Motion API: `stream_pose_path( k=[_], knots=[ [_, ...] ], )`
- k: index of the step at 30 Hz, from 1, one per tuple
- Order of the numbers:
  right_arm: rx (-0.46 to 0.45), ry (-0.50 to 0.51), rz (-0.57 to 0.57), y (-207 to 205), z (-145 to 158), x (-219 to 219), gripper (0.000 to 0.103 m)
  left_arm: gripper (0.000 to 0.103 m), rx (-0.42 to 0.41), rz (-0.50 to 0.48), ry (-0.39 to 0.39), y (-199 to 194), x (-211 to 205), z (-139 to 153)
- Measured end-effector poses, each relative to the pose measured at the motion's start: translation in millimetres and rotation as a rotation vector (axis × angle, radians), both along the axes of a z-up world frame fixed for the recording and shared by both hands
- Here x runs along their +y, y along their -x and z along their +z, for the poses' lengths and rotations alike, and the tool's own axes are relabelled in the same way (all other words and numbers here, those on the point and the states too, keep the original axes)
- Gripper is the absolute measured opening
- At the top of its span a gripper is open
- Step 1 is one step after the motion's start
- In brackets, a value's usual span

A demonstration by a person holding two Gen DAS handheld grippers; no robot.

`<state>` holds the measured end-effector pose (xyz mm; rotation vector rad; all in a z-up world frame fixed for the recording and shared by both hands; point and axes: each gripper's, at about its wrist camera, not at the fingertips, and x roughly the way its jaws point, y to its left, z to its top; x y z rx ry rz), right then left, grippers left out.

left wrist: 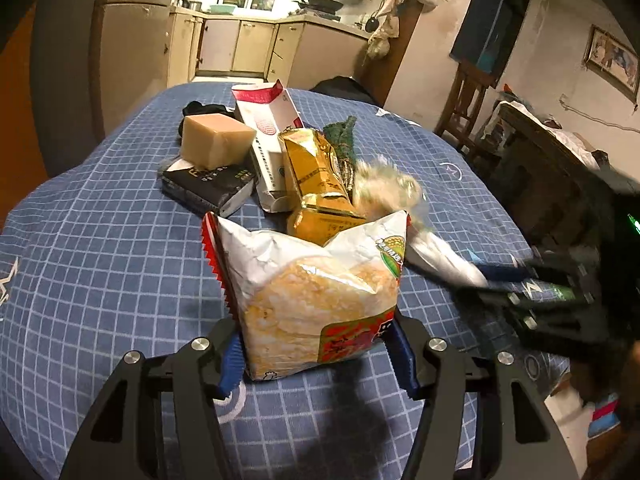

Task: Collect trash
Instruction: 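Grasp the white rolled cloth with the right tool while the left tool holds the chip bag, then carry chip bag and cloth to the green bin and open both tools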

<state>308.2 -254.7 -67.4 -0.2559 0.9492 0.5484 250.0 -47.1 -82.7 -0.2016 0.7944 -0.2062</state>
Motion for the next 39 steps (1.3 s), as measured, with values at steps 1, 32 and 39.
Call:
stream_pose_path(
  k=[1,32,39],
  knots=[
    [0.001,-0.054,-0.045,8.9,-0.8,-5.6,0.028,0.060,-0.010,0.007,-0.004,3.7,-1.3,0.8],
    [-0.286,-0.505,-0.425,115.8,76.6,-77.5,0.028,0.060,-0.158,-0.076,0.005,34.1,-60.9,84.0],
    [-0.371,-0.434,-0.551,131.3,89.2,-123.6,0.028,0.060,-0.194,-0.196,0.013,26.7,-128.9,111.5]
  ],
)
